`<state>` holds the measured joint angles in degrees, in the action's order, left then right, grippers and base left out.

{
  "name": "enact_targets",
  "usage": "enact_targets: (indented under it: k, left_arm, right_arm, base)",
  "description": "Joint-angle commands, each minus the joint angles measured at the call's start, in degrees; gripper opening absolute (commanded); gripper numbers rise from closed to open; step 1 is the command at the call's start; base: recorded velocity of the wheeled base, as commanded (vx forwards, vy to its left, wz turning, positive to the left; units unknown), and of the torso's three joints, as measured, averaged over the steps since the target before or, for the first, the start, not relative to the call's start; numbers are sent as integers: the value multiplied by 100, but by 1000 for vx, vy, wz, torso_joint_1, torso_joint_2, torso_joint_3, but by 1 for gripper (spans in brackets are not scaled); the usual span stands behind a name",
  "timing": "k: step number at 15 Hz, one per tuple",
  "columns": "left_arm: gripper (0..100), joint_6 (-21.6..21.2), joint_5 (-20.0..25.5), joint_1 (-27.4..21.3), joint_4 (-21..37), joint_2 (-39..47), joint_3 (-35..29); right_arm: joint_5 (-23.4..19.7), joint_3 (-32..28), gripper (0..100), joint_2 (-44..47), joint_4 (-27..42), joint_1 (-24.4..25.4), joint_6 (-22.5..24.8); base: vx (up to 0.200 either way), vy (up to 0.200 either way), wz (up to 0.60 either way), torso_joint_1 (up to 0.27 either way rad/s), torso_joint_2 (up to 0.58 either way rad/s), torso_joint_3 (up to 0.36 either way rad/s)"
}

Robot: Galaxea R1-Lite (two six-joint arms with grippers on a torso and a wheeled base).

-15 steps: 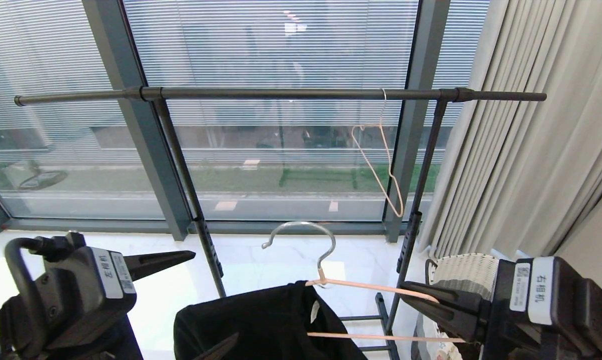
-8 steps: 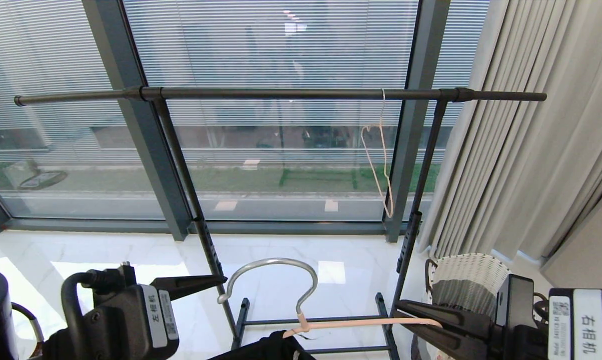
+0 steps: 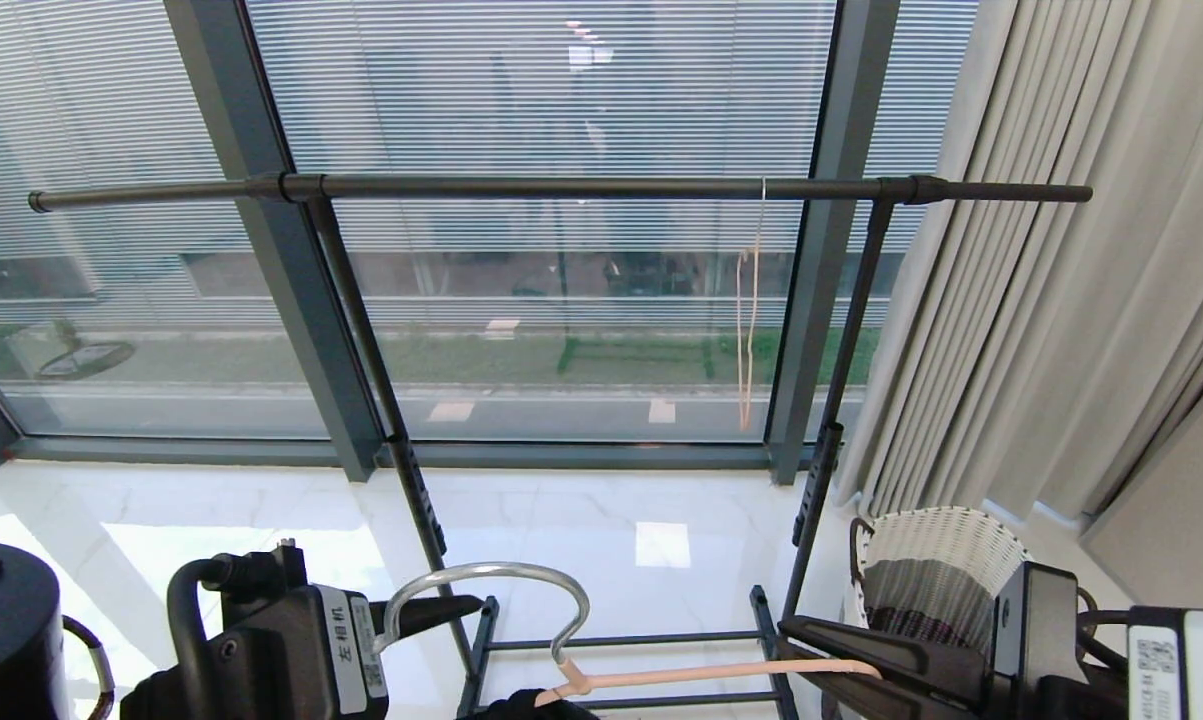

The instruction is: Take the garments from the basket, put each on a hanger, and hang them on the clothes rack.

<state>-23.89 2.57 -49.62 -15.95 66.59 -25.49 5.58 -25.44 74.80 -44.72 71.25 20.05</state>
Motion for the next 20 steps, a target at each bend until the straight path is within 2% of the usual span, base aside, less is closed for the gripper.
enact_targets:
  k: [1, 7, 8, 11, 13, 17, 18, 20]
  left_arm:
    - [0, 8, -2, 5, -5, 4, -9]
    - [0, 412, -11, 22, -5, -49, -17]
    - [0, 421, -11, 40, -5, -49, -17]
    - [0, 412, -29, 101, -14, -49, 0]
    - [0, 350, -37, 391, -5, -49, 18]
    - [0, 342, -90, 910, -163, -40, 35]
    - [0, 350, -90, 963, -445, -40, 53]
    - [0, 359, -90, 1042, -814, -40, 9]
  right_arm:
    - [-5, 4, 0, 8, -11, 20, -1]
    - [145, 57, 0, 8, 7, 20, -1]
    - [145, 74, 100, 8, 7, 20, -1]
    - [250, 110, 100, -1, 15, 11, -1]
    - [628, 250, 100, -18, 15, -85, -10]
    - [611, 707, 100, -71, 7, -411, -107]
    - [593, 786, 100, 8, 7, -411, -318]
    - [567, 716, 100, 412, -2, -402, -1118]
  base:
    - [0, 0, 0, 0, 0, 0]
    - [0, 0, 0, 0, 0, 0]
    - [0, 0, 0, 0, 0, 0]
    - [0, 0, 0, 0, 0, 0]
    - [0, 0, 0, 0, 0, 0]
    - [0, 0, 0, 0, 0, 0]
    - [0, 0, 0, 0, 0, 0]
    - [0, 0, 0, 0, 0, 0]
